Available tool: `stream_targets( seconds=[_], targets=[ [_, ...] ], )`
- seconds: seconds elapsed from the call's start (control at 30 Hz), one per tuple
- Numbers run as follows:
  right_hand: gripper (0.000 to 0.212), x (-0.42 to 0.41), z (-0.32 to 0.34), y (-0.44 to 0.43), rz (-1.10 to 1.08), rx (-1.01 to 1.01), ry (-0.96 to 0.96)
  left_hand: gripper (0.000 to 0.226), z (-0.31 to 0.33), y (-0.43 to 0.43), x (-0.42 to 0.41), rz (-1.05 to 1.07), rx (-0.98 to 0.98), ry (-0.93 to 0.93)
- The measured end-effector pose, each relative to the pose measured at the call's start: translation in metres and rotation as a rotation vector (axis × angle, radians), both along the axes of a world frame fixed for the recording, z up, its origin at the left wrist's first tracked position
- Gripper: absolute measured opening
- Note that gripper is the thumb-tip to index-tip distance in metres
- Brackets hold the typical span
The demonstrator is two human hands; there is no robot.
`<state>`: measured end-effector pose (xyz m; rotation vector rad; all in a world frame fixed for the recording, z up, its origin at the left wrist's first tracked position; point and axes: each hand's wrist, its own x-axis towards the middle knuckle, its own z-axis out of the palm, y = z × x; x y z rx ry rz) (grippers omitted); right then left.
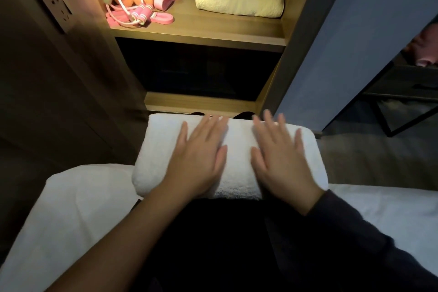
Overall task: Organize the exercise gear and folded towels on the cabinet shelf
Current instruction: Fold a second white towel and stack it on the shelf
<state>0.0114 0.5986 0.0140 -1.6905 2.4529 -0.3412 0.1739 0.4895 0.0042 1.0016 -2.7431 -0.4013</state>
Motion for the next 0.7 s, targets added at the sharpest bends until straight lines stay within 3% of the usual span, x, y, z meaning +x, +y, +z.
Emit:
stream_targets(
  seconds=[0.17, 0.53, 0.7],
  targets=[
    [0.064, 0.002, -0.031, -0.008, 0.053, 0.157, 0.130, 0.063, -0.033, -0.010, 0.002, 0.083, -0.049, -0.195],
    [0.083, -0.018, -0.040, 0.008, -0.123, 0.186, 0.075, 0.084, -0.036, -0.031, 0.038, 0.334, 0.206, -0.191],
    [0.089, -0.043, -0.039, 0.028, -0.235, 0.226, -0.173, 0.088, -0.035, -0.044, 0.043, 0.416, 0.393, -0.128]
  ],
)
